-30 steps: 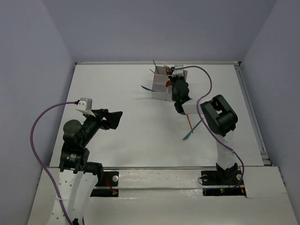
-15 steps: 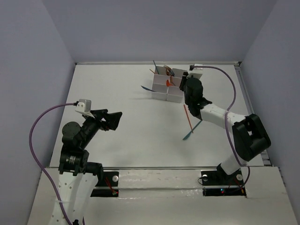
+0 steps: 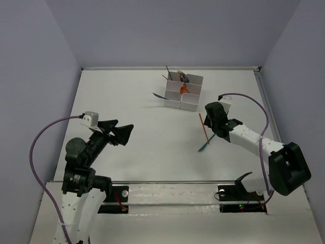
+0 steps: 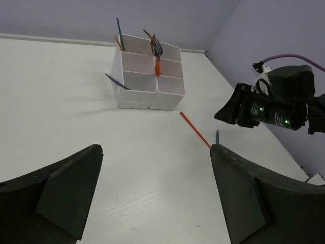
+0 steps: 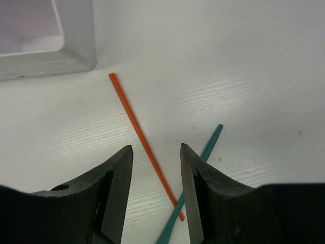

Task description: Sort the eating utensils into containers

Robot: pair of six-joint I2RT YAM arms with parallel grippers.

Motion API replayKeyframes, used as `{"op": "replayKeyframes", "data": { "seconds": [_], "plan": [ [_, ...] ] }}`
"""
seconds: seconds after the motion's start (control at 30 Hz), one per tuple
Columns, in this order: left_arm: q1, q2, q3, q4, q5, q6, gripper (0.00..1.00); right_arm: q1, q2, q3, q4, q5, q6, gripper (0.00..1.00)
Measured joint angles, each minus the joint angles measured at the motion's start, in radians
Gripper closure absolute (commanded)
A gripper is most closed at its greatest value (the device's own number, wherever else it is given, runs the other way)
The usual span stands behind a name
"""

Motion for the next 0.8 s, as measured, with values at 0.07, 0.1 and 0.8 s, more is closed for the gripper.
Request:
{"op": "replayKeyframes", "data": {
  "seconds": [0.07,0.1,0.8],
  "plan": [
    [-0.014,-0.015,0.0,0.0,-0.002,0.0,0.01,-0.018,0.001,-0.012,-0.033,-0.001,0.029,0.5],
    [-0.02,-0.02,0.0,-0.001,-0.004,0.0,0.01,-0.039,0.004,-0.024,-0.057,-0.005,0.051,0.5],
    [-0.094,-0.057,0.0,-0.009,-0.034,0.0,0.01,-0.104,0.061,0.045,-0.302,-0.238,-0.023,0.42]
  ]
}}
